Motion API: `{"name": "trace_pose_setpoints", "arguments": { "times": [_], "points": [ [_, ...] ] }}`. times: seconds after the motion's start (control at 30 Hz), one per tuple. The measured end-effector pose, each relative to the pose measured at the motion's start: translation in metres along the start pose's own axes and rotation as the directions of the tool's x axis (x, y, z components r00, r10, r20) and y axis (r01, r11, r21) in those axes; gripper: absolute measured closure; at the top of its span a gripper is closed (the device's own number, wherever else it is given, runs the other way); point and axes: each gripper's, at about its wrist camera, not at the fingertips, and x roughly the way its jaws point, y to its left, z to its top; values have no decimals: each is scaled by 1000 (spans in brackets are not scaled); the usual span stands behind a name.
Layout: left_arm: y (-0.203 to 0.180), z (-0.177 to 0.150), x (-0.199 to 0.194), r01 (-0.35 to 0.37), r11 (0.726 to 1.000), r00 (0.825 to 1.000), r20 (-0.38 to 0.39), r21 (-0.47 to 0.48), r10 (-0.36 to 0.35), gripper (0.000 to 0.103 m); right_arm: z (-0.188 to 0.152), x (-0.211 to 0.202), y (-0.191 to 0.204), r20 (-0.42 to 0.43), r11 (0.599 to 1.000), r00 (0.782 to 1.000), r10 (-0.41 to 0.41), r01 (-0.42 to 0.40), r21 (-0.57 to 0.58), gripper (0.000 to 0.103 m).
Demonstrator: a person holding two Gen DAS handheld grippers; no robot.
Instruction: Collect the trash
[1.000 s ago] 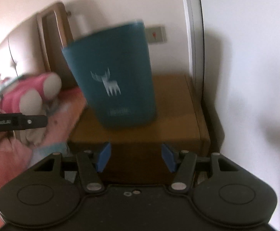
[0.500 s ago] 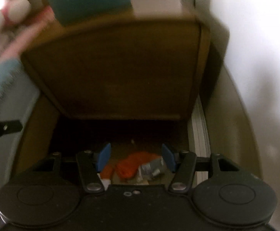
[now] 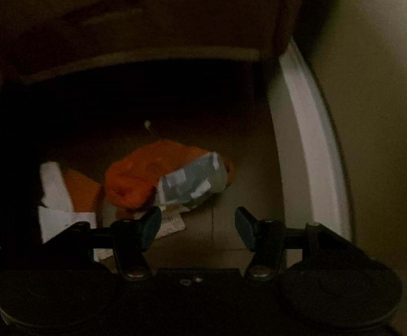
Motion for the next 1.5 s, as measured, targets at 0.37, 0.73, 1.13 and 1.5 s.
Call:
{"name": "trace_pose_setpoints", "arguments": {
  "times": [0.37,0.73,1.13,1.5],
  "points": [
    [-5,-38,103,-32,999,992,-122,-3,32,1,1,64,-3,-5,982,998,59,-57,180,46],
    [-14,-53,137,14,999,987,-162,33,-8,41,8,88,2,-31,976,998,51,-43,215,74],
    [-6,-55,128,86,996,980,-180,-7,-86,96,2,70,7,9,984,1000,21,-23,179,103],
    [17,-45,55,79,995,984,-156,-69,-89,100,-2,-29,4,35,981,998,57,-62,184,103]
  ]
}}
